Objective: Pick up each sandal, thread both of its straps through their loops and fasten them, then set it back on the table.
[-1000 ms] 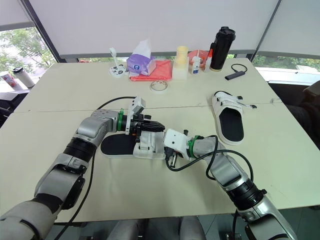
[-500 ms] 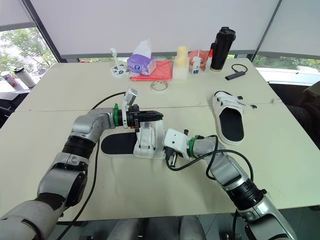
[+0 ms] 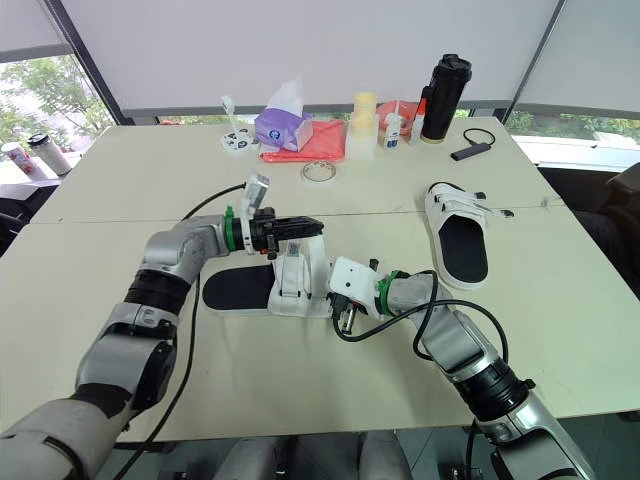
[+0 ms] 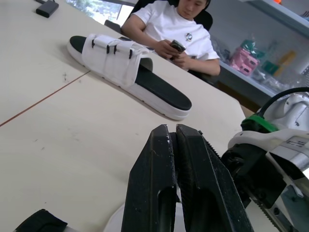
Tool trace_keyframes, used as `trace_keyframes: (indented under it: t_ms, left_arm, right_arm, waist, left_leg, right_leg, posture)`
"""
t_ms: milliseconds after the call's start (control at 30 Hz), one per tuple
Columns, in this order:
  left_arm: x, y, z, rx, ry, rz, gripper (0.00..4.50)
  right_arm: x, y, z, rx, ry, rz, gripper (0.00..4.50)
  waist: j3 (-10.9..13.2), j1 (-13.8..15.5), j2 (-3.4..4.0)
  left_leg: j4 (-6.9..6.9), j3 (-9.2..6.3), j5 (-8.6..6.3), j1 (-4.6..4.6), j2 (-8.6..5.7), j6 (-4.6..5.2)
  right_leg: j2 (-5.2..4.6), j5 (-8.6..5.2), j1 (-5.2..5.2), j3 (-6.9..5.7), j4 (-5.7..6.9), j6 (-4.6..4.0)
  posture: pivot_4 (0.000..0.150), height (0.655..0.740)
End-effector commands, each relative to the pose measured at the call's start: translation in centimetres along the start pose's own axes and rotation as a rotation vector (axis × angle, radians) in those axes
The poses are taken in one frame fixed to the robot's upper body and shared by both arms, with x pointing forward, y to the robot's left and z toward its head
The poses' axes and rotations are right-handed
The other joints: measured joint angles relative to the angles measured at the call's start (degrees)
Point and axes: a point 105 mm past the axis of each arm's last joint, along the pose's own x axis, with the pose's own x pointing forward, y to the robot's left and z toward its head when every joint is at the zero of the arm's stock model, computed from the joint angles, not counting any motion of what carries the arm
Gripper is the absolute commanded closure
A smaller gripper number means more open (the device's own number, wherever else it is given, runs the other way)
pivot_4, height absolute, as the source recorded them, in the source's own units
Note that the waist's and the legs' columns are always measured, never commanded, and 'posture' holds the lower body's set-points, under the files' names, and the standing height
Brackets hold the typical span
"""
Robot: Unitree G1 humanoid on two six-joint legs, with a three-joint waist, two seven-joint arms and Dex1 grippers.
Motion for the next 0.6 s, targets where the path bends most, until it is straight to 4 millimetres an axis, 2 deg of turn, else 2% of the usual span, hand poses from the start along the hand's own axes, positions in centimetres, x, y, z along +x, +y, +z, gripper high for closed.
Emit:
trace_keyframes:
  t_ms: [33,300,600]
  left_arm:
    - [0.3,0.2,2.7,0.129,-0.042,0.026,4.42]
    - [0.5,1.5,1.0,0.152,0.037,0.065,4.42]
    - [-0.3,2.2,-3.8,0.120,0.271,0.075,4.42]
  right_arm:
    - [0.2,1.5,-2.4,0.035,0.091,0.052,4.50]
    - [-0.1,1.6,-2.5,0.040,0.097,0.049,4.50]
    - [-0.1,1.5,-2.6,0.043,0.100,0.044,4.50]
  waist:
    - [0.0,0.0,0.00]
    - [0.0,0.0,0.00]
    - [0.0,0.0,-0.01]
  left_leg:
    - [0.00,0.00,0.00,0.00,0.00,0.00]
    - [0.07,0.00,0.00,0.00,-0.01,0.00]
    - [0.07,0.00,0.00,0.02,-0.01,0.00]
  right_leg:
    - [0.00,0.00,0.00,0.00,0.00,0.00]
    - [0.00,0.00,0.03,0.00,0.01,0.01]
    - [0.00,-0.01,0.06,-0.01,0.02,0.02]
  posture:
    - [0.150,0.7296]
    - [0.150,0.7296]
    - [0.150,0.7296]
